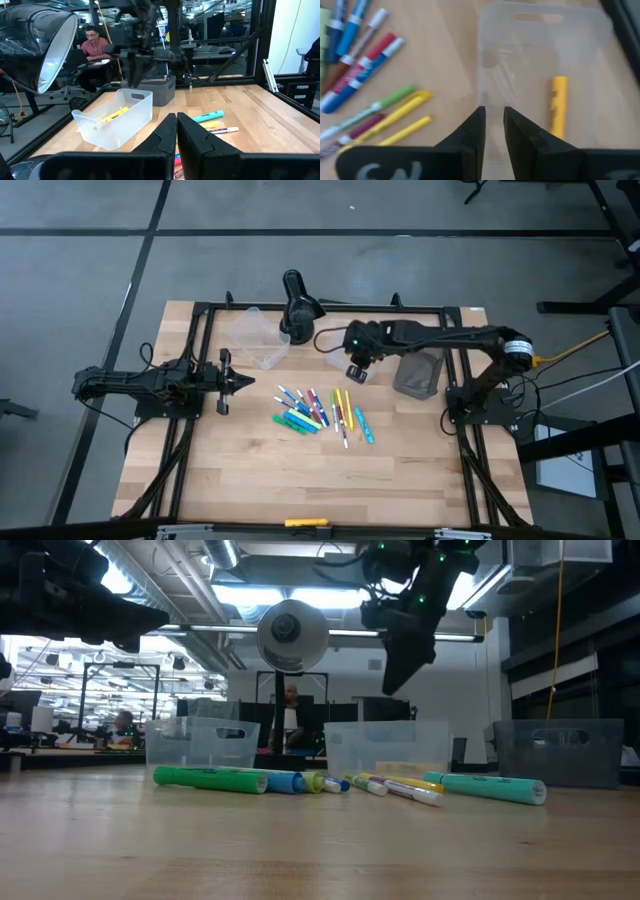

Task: Pick & Place Markers
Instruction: Put the right yellow pen in the gray bin

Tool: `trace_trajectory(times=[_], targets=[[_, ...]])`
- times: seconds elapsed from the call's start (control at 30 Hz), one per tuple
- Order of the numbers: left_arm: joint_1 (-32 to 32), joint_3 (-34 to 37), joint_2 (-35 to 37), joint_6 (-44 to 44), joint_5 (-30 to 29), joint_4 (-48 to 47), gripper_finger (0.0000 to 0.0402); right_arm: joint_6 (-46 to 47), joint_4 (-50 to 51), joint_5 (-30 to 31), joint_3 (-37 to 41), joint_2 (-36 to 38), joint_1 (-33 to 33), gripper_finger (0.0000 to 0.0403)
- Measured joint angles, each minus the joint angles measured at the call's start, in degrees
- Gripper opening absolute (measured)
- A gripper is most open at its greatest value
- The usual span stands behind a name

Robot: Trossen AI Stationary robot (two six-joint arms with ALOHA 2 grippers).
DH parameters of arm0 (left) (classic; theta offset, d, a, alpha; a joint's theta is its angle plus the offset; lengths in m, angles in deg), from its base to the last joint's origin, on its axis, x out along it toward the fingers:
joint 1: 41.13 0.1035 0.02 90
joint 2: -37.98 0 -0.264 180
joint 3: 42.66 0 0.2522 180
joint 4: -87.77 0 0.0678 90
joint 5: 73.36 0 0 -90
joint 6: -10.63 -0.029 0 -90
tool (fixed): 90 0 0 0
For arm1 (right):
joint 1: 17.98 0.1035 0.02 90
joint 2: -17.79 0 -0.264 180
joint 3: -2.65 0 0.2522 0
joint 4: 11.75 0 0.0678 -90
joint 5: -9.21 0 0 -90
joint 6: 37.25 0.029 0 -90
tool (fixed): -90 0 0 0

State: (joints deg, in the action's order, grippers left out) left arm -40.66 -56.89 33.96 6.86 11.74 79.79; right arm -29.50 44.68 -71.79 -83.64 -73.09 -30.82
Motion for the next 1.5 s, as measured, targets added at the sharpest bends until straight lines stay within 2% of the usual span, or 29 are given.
trace_trajectory(times=[0.87, 1.17, 1.5], targets=[[0.0, -0.01, 0.01, -0.01, -0.01, -0.01, 0.0009, 31.85, 0.65, 0.43, 0.0, 0.01, 21.74, 0.0069], [0.0, -0.01, 0.0, 0.0, 0.0, 0.0, 0.0012, 43.29, 7.25, 0.94, 0.0, -0.88, 26.17, 0.0069], [0.0, 0.0, -0.01, -0.02, 0.01, 0.0, 0.0008, 46.34, 7.14, 0.89, 0.02, -4.32, 28.17, 0.0069]])
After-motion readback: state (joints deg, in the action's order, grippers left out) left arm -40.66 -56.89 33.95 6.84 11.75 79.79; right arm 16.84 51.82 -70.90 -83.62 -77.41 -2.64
